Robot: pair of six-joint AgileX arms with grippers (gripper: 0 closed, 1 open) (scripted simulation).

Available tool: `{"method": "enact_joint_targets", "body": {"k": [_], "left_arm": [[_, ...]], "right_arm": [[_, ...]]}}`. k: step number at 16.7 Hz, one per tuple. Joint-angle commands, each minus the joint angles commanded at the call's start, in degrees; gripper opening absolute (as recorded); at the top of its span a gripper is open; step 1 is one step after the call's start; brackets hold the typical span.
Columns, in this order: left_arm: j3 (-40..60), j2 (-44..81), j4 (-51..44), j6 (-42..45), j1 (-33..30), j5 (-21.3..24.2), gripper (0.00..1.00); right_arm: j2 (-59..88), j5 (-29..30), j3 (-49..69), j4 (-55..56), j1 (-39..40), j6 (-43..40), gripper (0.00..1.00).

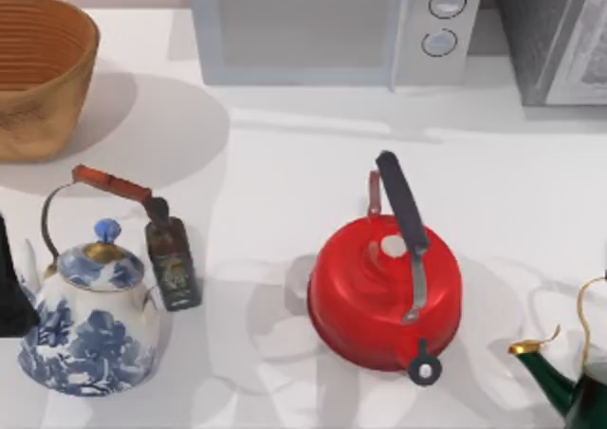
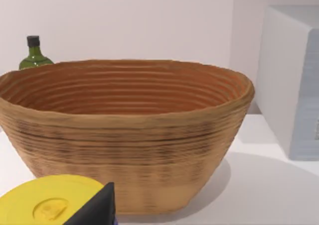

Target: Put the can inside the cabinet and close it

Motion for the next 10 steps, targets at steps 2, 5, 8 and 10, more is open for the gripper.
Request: {"method": "enact_joint_targets", "body": {"k": [2,5,8,10], "left_arm": [[0.0,0.0,0.0,0.0,0.0,0.0,1.0],[0.0,0.0,0.0,0.0,0.0,0.0,1.0],[0.0,0.0,0.0,0.0,0.0,0.0,1.0],[0.0,0.0,0.0,0.0,0.0,0.0,1.0]], "right_arm": [[11.3,-6.9,1.8,7.5,-7.0,0.0,1.0],[27.1,-17.1,4.5,18.8,-16.7,-0.2,1.0],[39.3,-25.1,7.2,28.8,-24.4,-0.5,1.0],[45.0,-28.5,8.7,33.8,-27.8,-0.7,1.0]]}}
